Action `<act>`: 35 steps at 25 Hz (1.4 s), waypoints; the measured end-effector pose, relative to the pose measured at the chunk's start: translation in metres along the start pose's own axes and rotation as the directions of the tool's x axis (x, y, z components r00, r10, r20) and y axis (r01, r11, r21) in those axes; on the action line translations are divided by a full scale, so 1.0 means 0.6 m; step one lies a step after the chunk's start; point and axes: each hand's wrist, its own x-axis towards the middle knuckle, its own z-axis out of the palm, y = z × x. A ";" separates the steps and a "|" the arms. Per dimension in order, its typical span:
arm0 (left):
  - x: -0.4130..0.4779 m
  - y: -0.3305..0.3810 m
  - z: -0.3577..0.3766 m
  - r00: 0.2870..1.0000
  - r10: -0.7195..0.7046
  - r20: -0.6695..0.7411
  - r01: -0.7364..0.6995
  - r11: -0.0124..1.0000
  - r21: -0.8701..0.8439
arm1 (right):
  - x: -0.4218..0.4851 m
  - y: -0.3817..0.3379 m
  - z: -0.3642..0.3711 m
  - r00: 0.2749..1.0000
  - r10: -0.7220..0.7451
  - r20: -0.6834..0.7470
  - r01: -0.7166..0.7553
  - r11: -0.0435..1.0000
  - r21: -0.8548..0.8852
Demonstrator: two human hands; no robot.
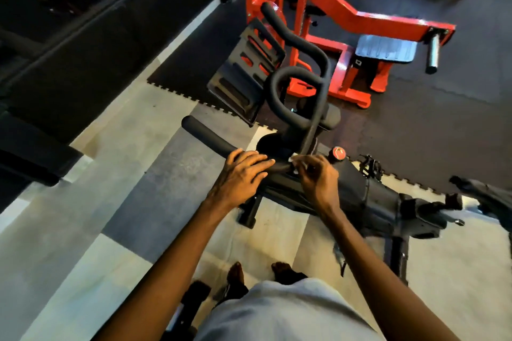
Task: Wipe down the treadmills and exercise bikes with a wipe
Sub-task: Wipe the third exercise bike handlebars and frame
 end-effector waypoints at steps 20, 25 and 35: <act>0.026 -0.100 -0.097 0.978 0.195 0.077 -0.203 0.972 0.119 | -0.028 -0.073 0.047 0.976 0.189 -0.108 -0.193 0.981 -0.029; 0.028 -0.097 -0.102 0.981 0.163 0.108 -0.173 0.981 0.086 | 0.005 -0.066 0.032 0.954 0.247 -0.168 -0.262 0.962 -0.076; 0.029 -0.103 -0.108 0.970 0.174 0.168 -0.191 0.978 0.088 | 0.014 -0.071 0.040 0.961 0.269 -0.056 -0.271 0.962 -0.028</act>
